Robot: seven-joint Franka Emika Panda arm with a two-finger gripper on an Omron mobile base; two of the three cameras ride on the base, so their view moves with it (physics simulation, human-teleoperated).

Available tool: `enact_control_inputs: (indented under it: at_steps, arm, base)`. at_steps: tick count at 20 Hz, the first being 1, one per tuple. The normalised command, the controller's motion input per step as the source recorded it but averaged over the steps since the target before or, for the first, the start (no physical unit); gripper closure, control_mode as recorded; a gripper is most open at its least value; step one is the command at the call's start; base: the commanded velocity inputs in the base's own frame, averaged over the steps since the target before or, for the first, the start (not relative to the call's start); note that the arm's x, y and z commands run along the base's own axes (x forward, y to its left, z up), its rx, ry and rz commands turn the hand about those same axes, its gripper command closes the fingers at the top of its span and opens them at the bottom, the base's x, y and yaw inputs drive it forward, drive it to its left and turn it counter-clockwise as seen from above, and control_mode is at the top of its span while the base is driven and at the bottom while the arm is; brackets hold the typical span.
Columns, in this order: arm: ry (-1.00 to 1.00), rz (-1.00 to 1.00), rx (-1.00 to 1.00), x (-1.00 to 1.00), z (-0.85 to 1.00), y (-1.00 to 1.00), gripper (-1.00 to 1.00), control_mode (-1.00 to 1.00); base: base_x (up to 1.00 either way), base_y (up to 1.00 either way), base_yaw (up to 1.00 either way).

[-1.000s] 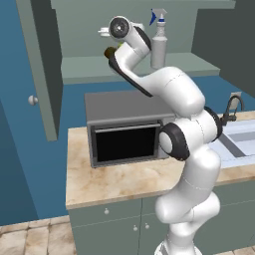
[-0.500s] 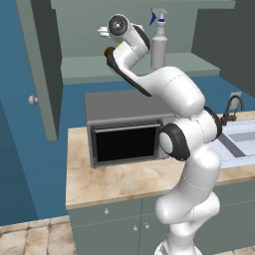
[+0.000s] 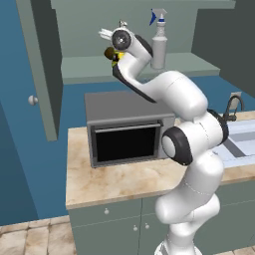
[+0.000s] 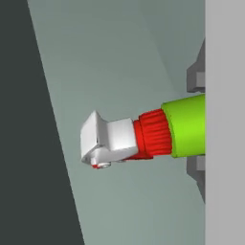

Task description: Pick the spray and spray from the cabinet and place them on the counter.

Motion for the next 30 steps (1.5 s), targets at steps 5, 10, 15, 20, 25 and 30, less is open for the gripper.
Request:
enact_control_inputs:
  at_steps: [5, 10, 15, 20, 25, 30]
  arm:
    - [-0.32, 0.03, 0.17, 0.01, 0.00, 0.00, 1.00, -1.00]
    - [-0.21, 0.00, 0.06, -0.18, 0.12, 0.00, 1.00, -1.00]
    - [-0.09, 0.00, 0.00, -0.41, 0.14, 0.00, 1.00, -1.00]
    - [-0.04, -0.02, 0.00, -0.45, 0.37, -0.05, 1.00, -1.00]
    - [-0.02, -0.03, 0.00, -0.46, 0.46, -0.11, 1.00, -1.00]
    - [-0.01, -0.03, 0.00, -0.53, 0.43, -0.14, 1.00, -1.00]
  base:
    - [0.00, 0.00, 0.00]
    - [0.00, 0.00, 0.00]
    - [0.00, 0.00, 0.00]
    - [0.00, 0.00, 0.00]
    - [0.00, 0.00, 0.00]
    - [0.00, 0.00, 0.00]
